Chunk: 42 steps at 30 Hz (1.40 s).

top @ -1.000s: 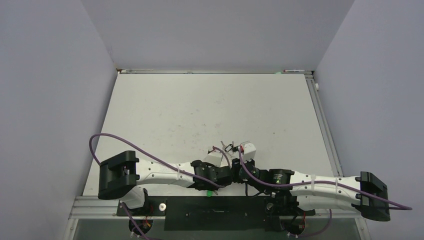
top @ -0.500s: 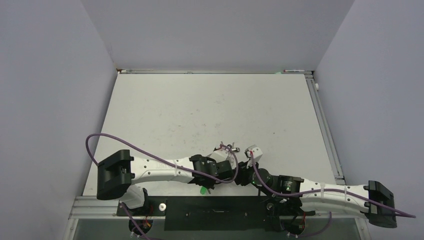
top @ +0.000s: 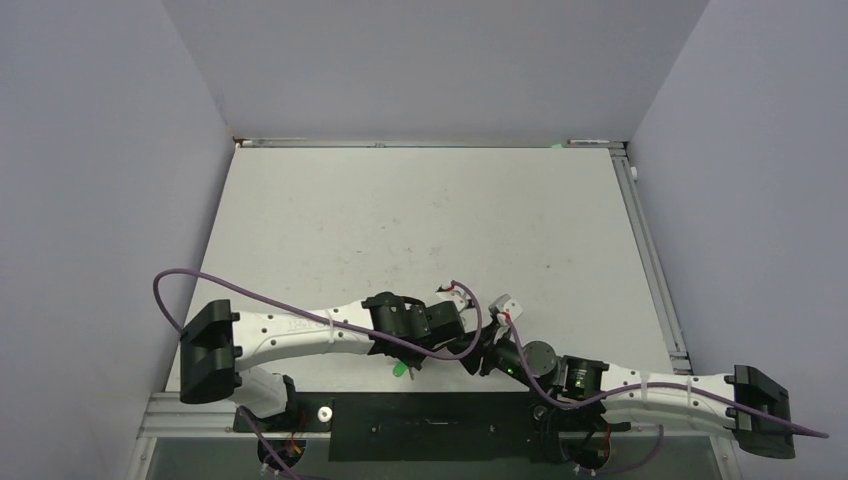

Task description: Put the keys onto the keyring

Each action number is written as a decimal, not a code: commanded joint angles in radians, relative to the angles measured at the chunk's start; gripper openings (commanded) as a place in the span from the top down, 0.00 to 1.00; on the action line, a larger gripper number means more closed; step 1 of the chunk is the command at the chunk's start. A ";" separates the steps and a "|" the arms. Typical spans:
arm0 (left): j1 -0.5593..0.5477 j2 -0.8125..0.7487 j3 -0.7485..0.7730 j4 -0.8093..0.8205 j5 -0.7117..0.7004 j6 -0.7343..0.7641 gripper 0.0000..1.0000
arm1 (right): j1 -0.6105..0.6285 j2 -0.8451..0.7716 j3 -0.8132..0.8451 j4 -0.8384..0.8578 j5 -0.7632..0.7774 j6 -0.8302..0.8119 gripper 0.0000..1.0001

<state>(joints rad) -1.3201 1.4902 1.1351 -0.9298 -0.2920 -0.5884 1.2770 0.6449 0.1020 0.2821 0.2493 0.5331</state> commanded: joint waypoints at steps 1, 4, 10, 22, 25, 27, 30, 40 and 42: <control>0.004 -0.070 0.045 -0.056 -0.045 0.117 1.00 | 0.002 -0.007 -0.008 0.192 -0.073 -0.085 0.66; 0.004 -0.100 0.040 -0.045 -0.067 0.155 1.00 | 0.002 0.019 -0.021 0.271 -0.123 -0.123 0.66; 0.024 -0.152 0.029 -0.008 -0.032 0.211 1.00 | 0.002 0.118 -0.028 0.431 -0.204 -0.168 0.66; 0.051 -0.283 -0.018 0.074 -0.022 0.302 1.00 | -0.019 0.262 -0.038 0.735 -0.228 -0.317 0.57; 0.051 -0.319 -0.037 0.097 -0.019 0.319 1.00 | -0.070 0.303 -0.009 0.746 -0.297 -0.333 0.56; 0.052 -0.347 -0.055 0.117 -0.027 0.328 1.00 | -0.127 0.343 0.019 0.758 -0.383 -0.338 0.56; 0.053 -0.388 -0.083 0.143 -0.039 0.347 1.00 | -0.221 0.408 0.067 0.765 -0.530 -0.337 0.58; 0.056 -0.504 -0.108 0.190 -0.025 0.385 1.00 | -0.326 0.606 0.269 0.733 -0.882 -0.305 0.61; 0.058 -0.504 -0.101 0.180 -0.026 0.377 1.00 | -0.327 0.597 0.280 0.714 -0.868 -0.308 0.61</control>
<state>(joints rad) -1.2697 1.0183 1.0084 -0.8066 -0.3237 -0.2245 0.9562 1.2510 0.3279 0.9806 -0.5102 0.2279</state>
